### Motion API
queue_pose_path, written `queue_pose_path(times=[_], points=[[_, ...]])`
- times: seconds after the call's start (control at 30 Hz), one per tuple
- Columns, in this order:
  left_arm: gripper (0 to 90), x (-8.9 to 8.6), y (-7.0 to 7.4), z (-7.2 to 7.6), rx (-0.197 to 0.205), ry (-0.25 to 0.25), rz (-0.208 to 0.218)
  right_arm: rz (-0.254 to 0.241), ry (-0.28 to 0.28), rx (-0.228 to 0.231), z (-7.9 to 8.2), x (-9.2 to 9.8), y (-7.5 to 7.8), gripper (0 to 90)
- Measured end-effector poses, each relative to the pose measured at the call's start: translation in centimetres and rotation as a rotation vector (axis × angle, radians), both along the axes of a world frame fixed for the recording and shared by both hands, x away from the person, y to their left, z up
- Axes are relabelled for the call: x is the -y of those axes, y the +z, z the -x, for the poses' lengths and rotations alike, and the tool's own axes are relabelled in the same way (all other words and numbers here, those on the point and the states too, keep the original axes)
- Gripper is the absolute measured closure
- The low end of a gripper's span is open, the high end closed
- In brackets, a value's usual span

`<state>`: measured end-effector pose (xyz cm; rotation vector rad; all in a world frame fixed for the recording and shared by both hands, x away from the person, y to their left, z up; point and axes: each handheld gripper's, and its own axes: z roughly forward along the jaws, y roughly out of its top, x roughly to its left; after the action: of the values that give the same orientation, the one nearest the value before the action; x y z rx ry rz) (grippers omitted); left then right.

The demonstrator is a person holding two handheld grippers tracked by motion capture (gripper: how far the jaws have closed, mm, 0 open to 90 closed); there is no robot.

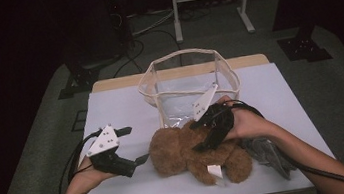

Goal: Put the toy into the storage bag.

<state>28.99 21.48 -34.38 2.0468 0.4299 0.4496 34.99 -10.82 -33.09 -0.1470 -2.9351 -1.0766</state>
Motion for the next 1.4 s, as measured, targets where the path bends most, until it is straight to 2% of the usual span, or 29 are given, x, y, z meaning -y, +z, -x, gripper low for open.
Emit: queue_pose_path(times=[0.13,0.2,0.43,0.7,0.77,0.87,0.93,1.0,1.2,1.4], points=[[3.8,-0.1,-0.2,-0.1,-0.009,0.004,0.001,0.007,-0.013,0.014,0.0,0.2,-0.5,25.4],[3.8,-0.1,-0.3,-0.1,-0.013,0.005,-0.001,0.031,-0.017,0.031,0.0,0.2,-0.8,25.0],[3.8,0.1,-0.4,-0.1,-0.017,0.002,-0.004,0.055,-0.028,0.013,-0.2,0.7,-1.6,22.8],[3.8,0.2,-0.5,-0.2,-0.023,0.004,-0.004,0.061,-0.021,0.024,0.2,0.8,-2.1,17.9],[3.8,0.2,-0.5,-0.2,-0.022,0.004,-0.004,0.067,-0.014,0.037,0.4,0.7,-2.2,16.3],[3.8,0.2,-0.5,-0.3,-0.022,0.005,-0.005,0.073,-0.005,0.084,0.8,0.5,-2.4,16.0],[3.8,0.2,-0.5,-0.2,-0.021,0.005,-0.005,0.074,0.005,0.124,1.0,0.6,-2.6,17.0],[3.8,0.2,-0.4,-0.2,-0.022,0.006,0.000,0.079,0.003,0.130,1.0,0.6,-2.7,19.7],[3.8,0.2,-0.4,-0.3,-0.020,0.004,-0.003,0.095,0.006,0.111,0.5,0.5,-3.3,26.3],[3.8,0.2,-0.6,-0.4,-0.028,0.005,0.001,0.101,-0.007,0.096,0.1,0.8,-3.4,38.9]])
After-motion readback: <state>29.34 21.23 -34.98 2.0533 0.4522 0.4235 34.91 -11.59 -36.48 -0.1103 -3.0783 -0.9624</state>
